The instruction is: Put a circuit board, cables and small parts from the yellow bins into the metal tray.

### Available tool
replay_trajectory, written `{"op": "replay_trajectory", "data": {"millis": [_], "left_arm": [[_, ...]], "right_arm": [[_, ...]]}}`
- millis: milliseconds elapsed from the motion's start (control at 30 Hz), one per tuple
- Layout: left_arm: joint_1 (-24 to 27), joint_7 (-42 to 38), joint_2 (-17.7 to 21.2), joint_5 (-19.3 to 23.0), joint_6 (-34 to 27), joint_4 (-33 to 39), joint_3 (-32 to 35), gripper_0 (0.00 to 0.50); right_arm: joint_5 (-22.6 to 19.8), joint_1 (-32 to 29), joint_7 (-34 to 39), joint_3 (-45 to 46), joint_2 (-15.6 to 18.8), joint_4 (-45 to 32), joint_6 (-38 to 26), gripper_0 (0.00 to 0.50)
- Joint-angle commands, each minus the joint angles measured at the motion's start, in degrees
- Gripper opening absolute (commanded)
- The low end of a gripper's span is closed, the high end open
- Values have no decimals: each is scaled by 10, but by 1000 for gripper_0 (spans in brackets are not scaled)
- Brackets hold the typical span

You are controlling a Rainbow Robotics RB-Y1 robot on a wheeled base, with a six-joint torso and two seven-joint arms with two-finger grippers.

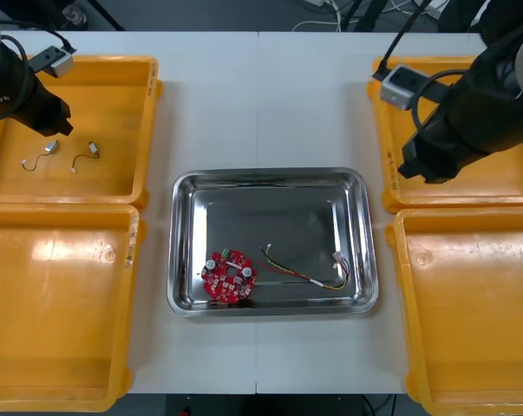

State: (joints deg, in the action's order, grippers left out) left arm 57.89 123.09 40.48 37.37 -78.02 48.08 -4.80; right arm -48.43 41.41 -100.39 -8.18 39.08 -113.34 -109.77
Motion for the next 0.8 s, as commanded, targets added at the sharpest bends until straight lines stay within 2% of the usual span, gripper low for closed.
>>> {"op": "replay_trajectory", "data": {"millis": [33, 367, 800], "left_arm": [[29, 78, 9, 3, 20, -16, -8, 500], [13, 101, 9, 14, 46, -30, -8, 500], [1, 120, 10, 17, 65, -30, -7, 500]], "right_arm": [[14, 35, 20, 63, 31, 37, -2, 500], [63, 77, 20, 119, 30, 166, -2, 500], [133, 126, 23, 146, 19, 289, -2, 500]]}}
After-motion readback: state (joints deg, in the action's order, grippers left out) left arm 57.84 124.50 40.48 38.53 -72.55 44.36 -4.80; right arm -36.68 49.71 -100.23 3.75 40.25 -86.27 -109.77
